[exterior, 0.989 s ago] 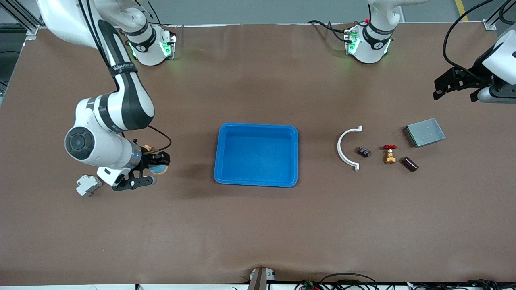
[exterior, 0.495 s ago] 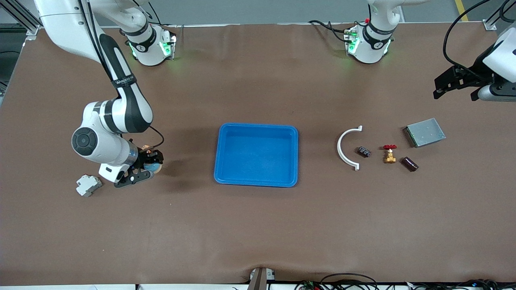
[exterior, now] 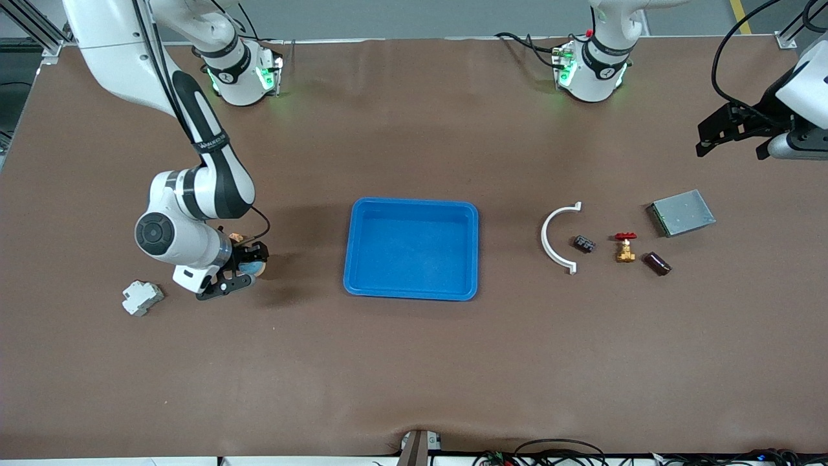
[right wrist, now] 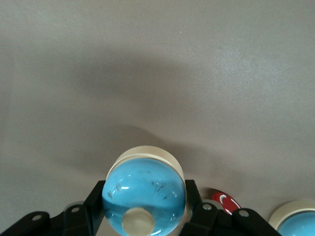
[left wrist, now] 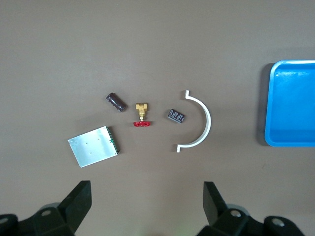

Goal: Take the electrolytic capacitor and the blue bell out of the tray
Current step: 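Lower the bell beside the first bell and open the right gripper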

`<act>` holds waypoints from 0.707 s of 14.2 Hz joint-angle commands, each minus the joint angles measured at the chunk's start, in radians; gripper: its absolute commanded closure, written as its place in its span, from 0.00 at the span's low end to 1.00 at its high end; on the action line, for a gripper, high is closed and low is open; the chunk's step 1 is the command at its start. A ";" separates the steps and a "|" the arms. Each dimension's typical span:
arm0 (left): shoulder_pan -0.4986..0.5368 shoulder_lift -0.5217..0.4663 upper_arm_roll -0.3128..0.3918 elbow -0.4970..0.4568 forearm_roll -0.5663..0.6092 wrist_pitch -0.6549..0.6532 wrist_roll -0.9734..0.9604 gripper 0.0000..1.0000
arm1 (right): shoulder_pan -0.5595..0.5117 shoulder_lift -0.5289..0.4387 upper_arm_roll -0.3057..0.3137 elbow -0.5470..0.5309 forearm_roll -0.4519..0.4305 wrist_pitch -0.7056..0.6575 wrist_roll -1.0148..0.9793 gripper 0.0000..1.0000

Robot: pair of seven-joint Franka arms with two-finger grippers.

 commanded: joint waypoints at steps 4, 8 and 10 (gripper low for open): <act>0.009 -0.027 -0.007 -0.023 -0.005 -0.006 0.001 0.00 | -0.013 0.047 0.015 0.001 -0.006 0.041 -0.009 0.96; 0.009 -0.028 -0.007 -0.024 -0.005 -0.007 0.001 0.00 | -0.015 0.064 0.015 0.001 -0.006 0.061 -0.009 0.96; 0.007 -0.030 -0.007 -0.024 -0.005 -0.017 0.001 0.00 | -0.017 0.065 0.017 0.003 -0.006 0.061 -0.009 0.89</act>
